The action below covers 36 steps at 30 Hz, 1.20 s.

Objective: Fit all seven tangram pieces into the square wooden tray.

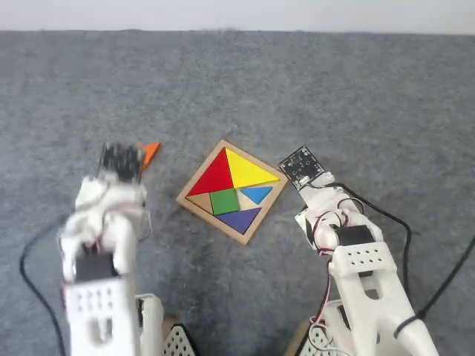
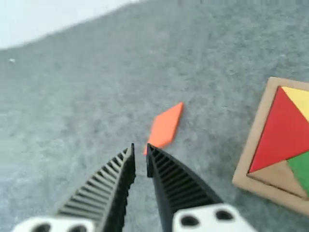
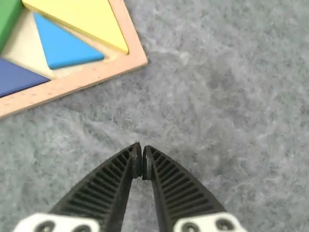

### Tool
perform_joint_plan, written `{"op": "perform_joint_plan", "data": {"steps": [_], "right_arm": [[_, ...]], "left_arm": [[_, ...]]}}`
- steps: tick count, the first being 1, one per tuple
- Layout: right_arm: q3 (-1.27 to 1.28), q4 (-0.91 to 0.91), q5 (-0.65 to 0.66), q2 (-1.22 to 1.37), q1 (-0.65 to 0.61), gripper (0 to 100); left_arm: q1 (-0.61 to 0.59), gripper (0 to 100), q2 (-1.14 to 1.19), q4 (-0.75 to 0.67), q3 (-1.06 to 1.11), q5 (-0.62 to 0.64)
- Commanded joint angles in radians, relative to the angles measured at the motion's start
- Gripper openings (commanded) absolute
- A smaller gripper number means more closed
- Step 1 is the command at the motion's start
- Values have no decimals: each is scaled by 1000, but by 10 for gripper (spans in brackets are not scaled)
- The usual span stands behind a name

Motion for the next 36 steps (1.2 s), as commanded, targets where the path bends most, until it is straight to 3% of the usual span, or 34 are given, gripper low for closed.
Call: {"op": "perform_joint_plan", "data": {"steps": [1,4,9,16,24,29,32,36], "right_arm": [[-5,7,-12,-36,27,8],[-5,-1,-12,-36,59,9],[-5,-1,-25,-36,61,9],[-29,12,-91,-35,56,9],[-284,219,-213,150,-58,10],[-459,272,-338,335,-84,9],[-531,274,-404,374,-162,19],[-621,245,-577,446,-312,182]], "left_arm": [[12,110,582,-20,-369,8],[8,184,855,-20,-542,-28],[8,216,1172,43,-792,-238],[-15,217,1450,236,-1059,-242],[-41,217,1576,258,-1119,-249],[-48,216,1577,290,-1122,-249],[-48,215,1577,292,-1122,-249],[-49,213,1577,290,-1121,-244]]}}
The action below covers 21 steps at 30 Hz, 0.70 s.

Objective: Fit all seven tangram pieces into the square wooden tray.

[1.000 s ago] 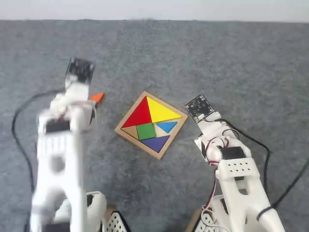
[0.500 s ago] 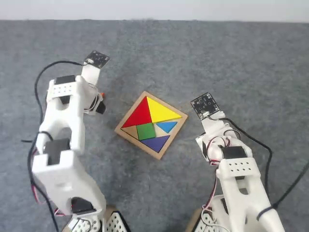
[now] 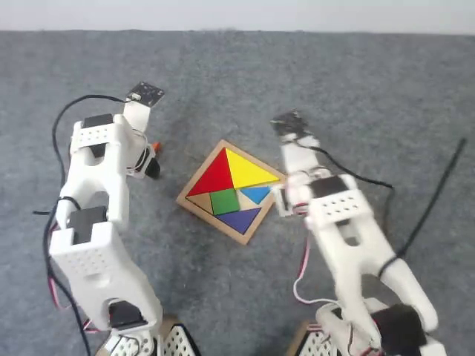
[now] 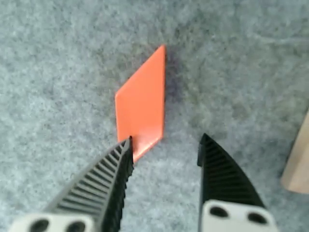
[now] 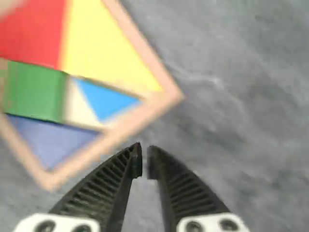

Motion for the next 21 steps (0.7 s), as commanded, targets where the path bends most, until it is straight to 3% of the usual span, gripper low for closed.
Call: {"op": "perform_joint_plan", "data": {"steps": [1,5,10,16,21], "right_arm": [[-140,-30,-153,68,-111,221],[-285,-65,-192,278,-142,252],[-446,13,-221,495,-156,288],[-456,39,-83,519,-171,334],[-430,36,54,518,-148,333]], "left_arm": [[-17,213,-9,9,-31,-11],[-48,192,-60,-44,19,15],[-37,181,-253,-199,260,29],[32,181,-525,-270,495,137],[58,181,-540,-267,521,186]]}}
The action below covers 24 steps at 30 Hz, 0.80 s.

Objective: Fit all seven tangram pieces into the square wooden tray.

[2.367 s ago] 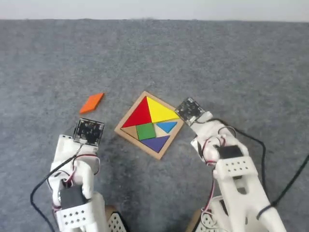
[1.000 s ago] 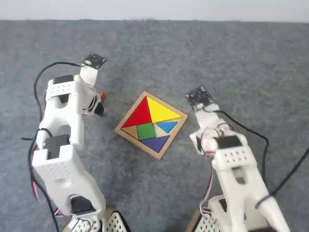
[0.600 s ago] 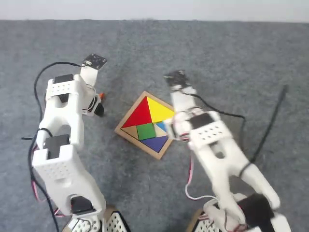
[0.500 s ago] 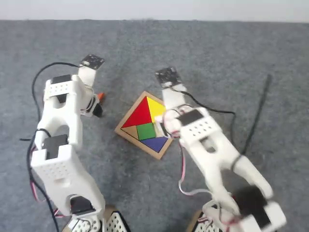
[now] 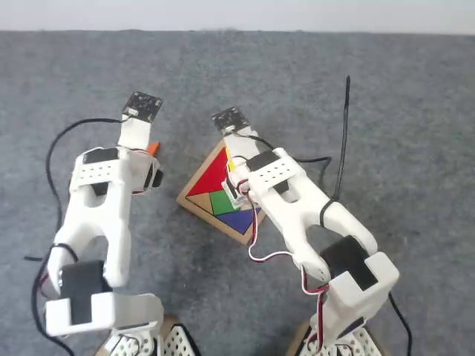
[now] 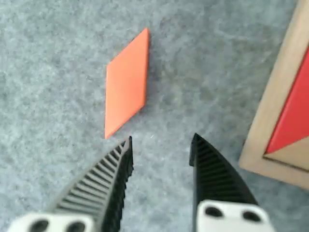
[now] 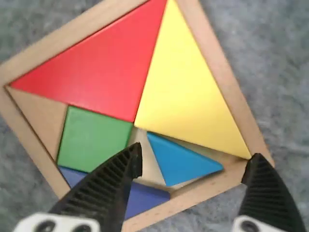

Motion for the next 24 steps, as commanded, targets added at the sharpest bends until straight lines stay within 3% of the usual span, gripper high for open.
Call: {"op": "perform_joint_plan", "data": {"steps": [1,5,11,17,24], "right_arm": [[-26,12,104,-8,27,333],[-12,7,147,-21,85,335],[14,-2,175,-15,74,396],[15,-1,358,-12,33,510],[14,1,368,-5,28,512]], "left_arm": [[18,181,-58,-18,1,38],[17,181,-55,-38,39,37],[18,181,-216,-204,236,40],[46,181,-264,-166,263,43],[87,179,-382,-106,309,64]]}}
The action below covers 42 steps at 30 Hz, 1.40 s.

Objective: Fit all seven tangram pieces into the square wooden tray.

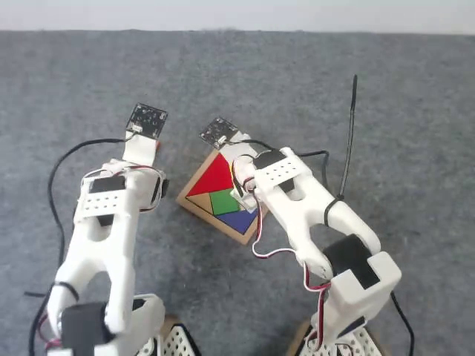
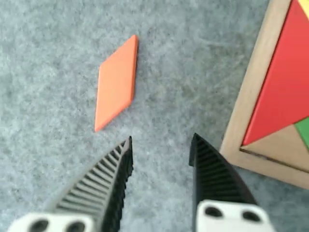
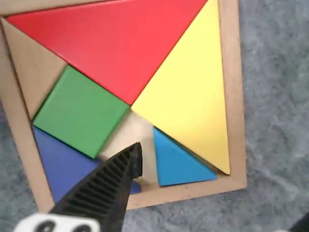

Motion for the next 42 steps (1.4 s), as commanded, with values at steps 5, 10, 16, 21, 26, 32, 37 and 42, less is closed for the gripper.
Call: {"op": "perform_joint_plan", "data": {"steps": [5,10,16,21,26,32,37,42], "right_arm": [[-2,8,118,1,19,511],[-55,94,215,50,62,511],[-144,156,236,122,74,511],[-144,148,236,125,97,511],[-144,148,236,127,96,511],[-144,148,236,128,96,511],[-144,148,236,128,96,511],[-144,147,238,128,99,511]], "left_arm": [[126,178,-146,-57,154,-23],[147,180,-97,29,122,-44],[198,176,40,69,44,-20],[180,176,38,41,41,51],[126,179,0,29,-7,147],[189,179,-49,-34,7,273],[281,179,91,-29,-18,338],[204,176,262,115,-191,351]]}}
